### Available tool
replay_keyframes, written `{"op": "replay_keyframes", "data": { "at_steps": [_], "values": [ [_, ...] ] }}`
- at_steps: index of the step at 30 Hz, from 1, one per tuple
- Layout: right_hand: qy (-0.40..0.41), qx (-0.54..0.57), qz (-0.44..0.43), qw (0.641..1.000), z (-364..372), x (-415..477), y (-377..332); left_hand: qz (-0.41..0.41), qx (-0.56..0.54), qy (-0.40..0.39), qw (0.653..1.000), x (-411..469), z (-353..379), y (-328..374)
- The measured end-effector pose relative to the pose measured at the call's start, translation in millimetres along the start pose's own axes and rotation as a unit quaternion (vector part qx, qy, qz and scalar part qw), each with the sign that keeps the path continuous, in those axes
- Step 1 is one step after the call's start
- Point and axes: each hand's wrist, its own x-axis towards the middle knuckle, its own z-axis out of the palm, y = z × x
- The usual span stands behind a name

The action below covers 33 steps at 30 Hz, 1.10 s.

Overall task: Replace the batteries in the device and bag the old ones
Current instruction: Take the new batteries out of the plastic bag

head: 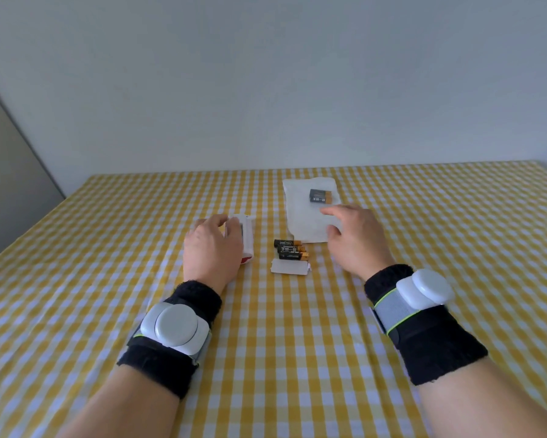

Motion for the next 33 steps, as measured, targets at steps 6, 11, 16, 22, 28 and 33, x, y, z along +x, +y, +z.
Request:
{"op": "replay_keyframes", "data": {
  "at_steps": [6,11,16,22,28,33],
  "values": [
    [-0.102,-0.058,0.080,0.990,-11,0,4,0.041,-0.035,0.027,0.998,-1,1,-1],
    [-0.021,-0.040,0.078,0.996,-7,2,13,0.095,-0.066,0.063,0.991,-6,0,2],
    [0.034,0.001,0.068,0.997,-5,4,17,0.131,-0.087,0.077,0.985,-9,2,5],
    [0.095,0.136,0.090,0.982,-16,2,5,0.157,-0.094,0.077,0.980,-13,1,7],
    [0.124,0.322,0.118,0.931,-34,-11,-15,0.226,-0.118,0.070,0.964,-27,-1,17],
    [0.120,0.352,0.113,0.922,-70,-34,-49,0.297,-0.020,-0.030,0.954,-55,-5,33]
  ]
}}
